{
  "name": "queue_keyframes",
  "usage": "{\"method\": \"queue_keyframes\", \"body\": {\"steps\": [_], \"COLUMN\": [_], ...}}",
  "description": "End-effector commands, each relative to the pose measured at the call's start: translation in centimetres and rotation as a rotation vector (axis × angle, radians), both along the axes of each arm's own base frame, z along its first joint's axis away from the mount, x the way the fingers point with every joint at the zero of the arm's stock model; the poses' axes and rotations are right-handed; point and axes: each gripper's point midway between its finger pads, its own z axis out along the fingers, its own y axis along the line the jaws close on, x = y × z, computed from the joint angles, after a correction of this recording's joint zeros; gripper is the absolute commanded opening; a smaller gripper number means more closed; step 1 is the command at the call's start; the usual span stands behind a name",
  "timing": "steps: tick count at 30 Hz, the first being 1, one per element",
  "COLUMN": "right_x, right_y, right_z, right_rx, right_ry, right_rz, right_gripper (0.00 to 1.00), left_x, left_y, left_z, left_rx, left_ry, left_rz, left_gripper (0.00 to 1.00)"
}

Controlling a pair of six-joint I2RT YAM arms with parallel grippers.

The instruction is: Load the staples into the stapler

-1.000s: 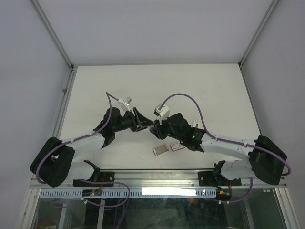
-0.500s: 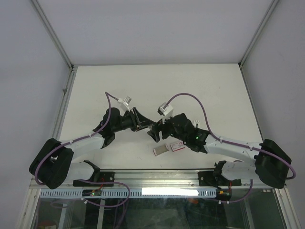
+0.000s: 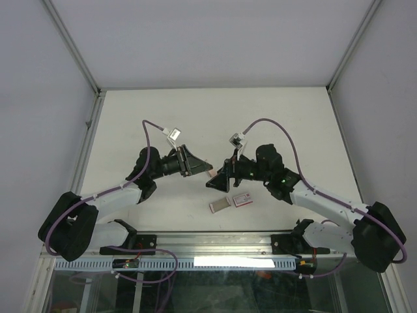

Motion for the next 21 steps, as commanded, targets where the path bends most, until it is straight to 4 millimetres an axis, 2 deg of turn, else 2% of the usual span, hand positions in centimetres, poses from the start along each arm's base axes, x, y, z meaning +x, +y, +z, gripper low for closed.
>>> {"method": "queue_keyframes", "body": {"steps": [1, 10, 12, 13, 15, 16, 21], "right_x": [-2.5, -2.6, -2.6, -2.5, -2.6, -2.5, -2.1], "right_y": [1.3, 2.6, 2.6, 2.7, 2.6, 2.6, 2.1], "right_z": [3.0, 4.4, 4.3, 4.1, 3.8, 3.5, 2.4], "right_rx": [0.107, 0.220, 0.222, 0.217, 0.209, 0.199, 0.166], "right_ry": [0.037, 0.131, 0.142, 0.148, 0.157, 0.164, 0.172], "right_rz": [0.177, 0.210, 0.206, 0.205, 0.201, 0.194, 0.137], "right_gripper": [0.91, 0.85, 0.70, 0.55, 0.13, 0.00, 0.00], "left_x": [-2.3, -4.2, -4.2, -4.1, -4.1, -4.0, -3.8], "left_y": [-0.3, -0.6, -0.5, -0.5, -0.5, -0.5, -0.4], "left_z": [4.2, 5.6, 5.7, 5.7, 5.7, 5.8, 6.2], "left_rx": [-0.076, -0.079, -0.079, -0.079, -0.079, -0.080, -0.086], "left_ry": [-0.220, -0.310, -0.315, -0.315, -0.315, -0.316, -0.317], "left_rz": [-0.112, -0.183, -0.178, -0.170, -0.164, -0.161, -0.142], "left_gripper": [0.00, 0.00, 0.00, 0.00, 0.00, 0.00, 0.00]}}
